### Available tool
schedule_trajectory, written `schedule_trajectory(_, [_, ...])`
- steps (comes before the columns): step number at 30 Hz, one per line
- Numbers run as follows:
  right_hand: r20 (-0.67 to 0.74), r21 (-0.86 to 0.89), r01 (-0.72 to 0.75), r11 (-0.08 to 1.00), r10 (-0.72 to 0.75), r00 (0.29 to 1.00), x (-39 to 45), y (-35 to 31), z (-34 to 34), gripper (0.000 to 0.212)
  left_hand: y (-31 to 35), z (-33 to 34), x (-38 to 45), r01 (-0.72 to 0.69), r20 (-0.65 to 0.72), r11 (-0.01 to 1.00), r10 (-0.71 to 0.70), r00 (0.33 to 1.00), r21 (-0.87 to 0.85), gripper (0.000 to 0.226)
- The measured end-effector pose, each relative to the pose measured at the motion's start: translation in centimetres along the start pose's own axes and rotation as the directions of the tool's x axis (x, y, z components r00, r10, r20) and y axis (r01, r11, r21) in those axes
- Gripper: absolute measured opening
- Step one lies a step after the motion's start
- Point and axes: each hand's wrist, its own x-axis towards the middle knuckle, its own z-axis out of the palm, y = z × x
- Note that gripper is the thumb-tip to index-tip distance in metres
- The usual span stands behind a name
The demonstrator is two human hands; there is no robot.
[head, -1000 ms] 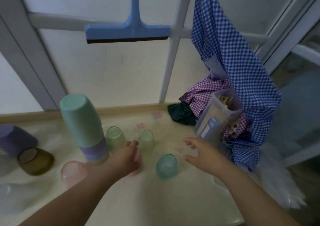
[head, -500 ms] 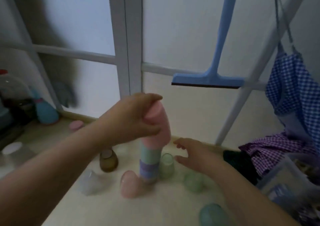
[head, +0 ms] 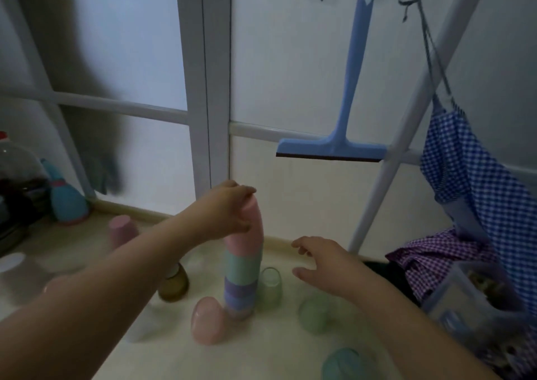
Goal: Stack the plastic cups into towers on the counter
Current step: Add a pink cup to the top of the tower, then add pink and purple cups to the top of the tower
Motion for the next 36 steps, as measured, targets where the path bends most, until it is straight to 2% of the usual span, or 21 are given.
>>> schedule_trajectory(3, [0.028, 0.025, -0.022, 0.999, 0.022, 0.999, -0.9, 0.1, 1.0, 0.052, -0.7, 1.1, -0.3, 0.011, -0.002, 0.999, -0.011, 1.000, -0.049, 0.071])
schedule_trajectory(6, [0.059, 0.005, 0.009, 1.000, -0.009, 0.998, -1.4, -0.8, 2.6, 0.050, -1.1, 1.5, -1.2, -0.007, -0.072, 0.996, 0.001, 0.997, -0.085, 0.072])
schedule_trajectory(9, [0.130, 0.004, 0.079, 0.997, -0.078, 0.988, -1.2, -3.0, 4.4, 0.044, -2.9, 1.4, -3.0, 0.028, -0.176, 0.993, -0.048, 0.983, -0.118, 0.064])
schedule_trajectory(11, [0.163, 0.030, 0.117, 0.993, -0.120, 0.979, -0.6, -4.7, 5.8, 0.037, -5.1, 1.2, -4.7, 0.083, -0.189, 0.991, -0.103, 0.977, -0.109, 0.057])
schedule_trajectory(14, [0.191, 0.094, 0.119, 0.988, -0.136, 0.972, 0.8, -7.3, 8.4, 0.034, -9.1, 1.0, -7.8, 0.178, -0.159, 0.983, -0.184, 0.970, -0.050, 0.051])
schedule_trajectory(19, [0.224, 0.055, 0.124, 0.991, -0.133, 0.965, 4.5, -12.6, 12.3, 0.051, -17.3, -0.3, -12.3, 0.294, -0.120, 0.956, -0.292, 0.949, 0.004, 0.045])
schedule_trajectory(25, [0.218, 0.049, 0.106, 0.993, -0.114, 0.969, 9.6, -20.9, 16.7, 0.041, -27.4, -3.1, -15.9, 0.330, -0.064, 0.944, -0.327, 0.943, 0.029, 0.048])
schedule_trajectory(28, [0.236, 0.043, 0.096, 0.994, -0.104, 0.966, 11.8, -24.3, 19.0, 0.049, -32.3, -3.9, -17.1, 0.333, -0.026, 0.942, -0.332, 0.943, 0.036, 0.051])
schedule_trajectory(36, [0.214, 0.053, 0.016, 0.998, -0.027, 0.976, 14.0, -26.4, 21.9, 0.048, -38.7, -1.4, -17.0, 0.381, 0.154, 0.925, -0.379, 0.913, 0.019, 0.071])
